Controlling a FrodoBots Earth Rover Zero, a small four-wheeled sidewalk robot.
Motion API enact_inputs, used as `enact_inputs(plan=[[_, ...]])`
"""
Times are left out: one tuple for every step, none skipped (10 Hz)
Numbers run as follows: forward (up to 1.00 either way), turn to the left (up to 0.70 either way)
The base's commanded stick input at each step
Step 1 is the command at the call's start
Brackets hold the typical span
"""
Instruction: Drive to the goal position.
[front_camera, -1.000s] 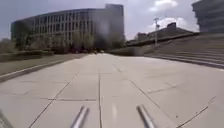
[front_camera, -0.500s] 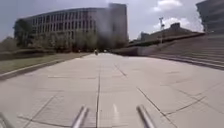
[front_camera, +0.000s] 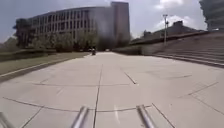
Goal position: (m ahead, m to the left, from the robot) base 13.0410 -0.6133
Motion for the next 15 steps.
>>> enact_inputs(plan=[[1.0,0.05],[1.0,0.05],[1.0,0.05],[1.0,0.05],[1.0,0.05],[1.0,0.05],[1.0,0.05],[1.0,0.05],[1.0,0.05],[1.0,0.05],[1.0,0.05],[1.0,0.05],[1.0,0.05],[1.0,0.05],[1.0,0.05]])
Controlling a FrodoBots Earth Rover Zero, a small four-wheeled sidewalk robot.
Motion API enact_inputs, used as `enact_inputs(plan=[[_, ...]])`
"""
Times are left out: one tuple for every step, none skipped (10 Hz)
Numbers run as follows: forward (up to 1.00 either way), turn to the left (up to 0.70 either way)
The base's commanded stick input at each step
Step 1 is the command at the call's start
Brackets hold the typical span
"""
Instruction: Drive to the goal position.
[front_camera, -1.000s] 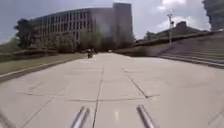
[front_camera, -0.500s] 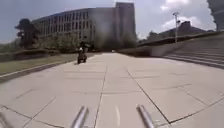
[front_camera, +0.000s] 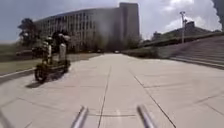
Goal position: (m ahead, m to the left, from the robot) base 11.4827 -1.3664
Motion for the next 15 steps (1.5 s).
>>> enact_inputs(plan=[[1.0,0.05],[1.0,0.05],[1.0,0.05],[1.0,0.05],[1.0,0.05],[1.0,0.05],[1.0,-0.05],[1.0,-0.35],[1.0,-0.35],[1.0,-0.35],[1.0,-0.35],[1.0,-0.35],[1.0,-0.35],[1.0,-0.35],[1.0,-0.35]])
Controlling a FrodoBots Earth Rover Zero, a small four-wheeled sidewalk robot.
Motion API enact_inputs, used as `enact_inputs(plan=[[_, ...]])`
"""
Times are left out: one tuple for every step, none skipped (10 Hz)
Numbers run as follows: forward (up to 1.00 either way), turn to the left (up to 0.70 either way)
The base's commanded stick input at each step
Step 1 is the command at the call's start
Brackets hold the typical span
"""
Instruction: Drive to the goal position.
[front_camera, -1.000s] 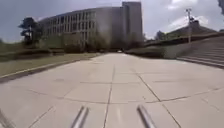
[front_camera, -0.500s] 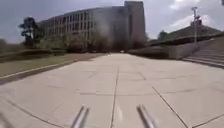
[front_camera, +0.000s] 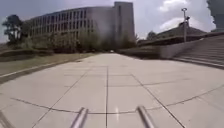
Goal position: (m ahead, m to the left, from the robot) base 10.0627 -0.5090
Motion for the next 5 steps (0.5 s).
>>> enact_inputs(plan=[[1.0,-0.35],[1.0,-0.35],[1.0,-0.35],[1.0,-0.35],[1.0,-0.35]])
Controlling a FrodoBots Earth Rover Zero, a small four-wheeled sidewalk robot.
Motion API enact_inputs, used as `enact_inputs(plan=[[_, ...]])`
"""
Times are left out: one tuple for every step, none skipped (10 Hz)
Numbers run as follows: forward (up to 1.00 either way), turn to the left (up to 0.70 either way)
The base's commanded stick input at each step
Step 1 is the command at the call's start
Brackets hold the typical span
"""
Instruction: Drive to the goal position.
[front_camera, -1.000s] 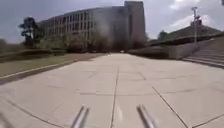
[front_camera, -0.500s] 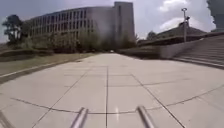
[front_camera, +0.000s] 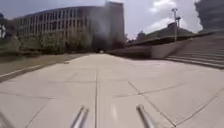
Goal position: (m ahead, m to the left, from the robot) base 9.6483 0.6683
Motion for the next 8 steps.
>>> enact_inputs(plan=[[1.0,-0.35],[1.0,-0.35],[1.0,-0.35],[1.0,-0.35],[1.0,-0.35],[1.0,0.05],[1.0,0.05],[1.0,0.05]])
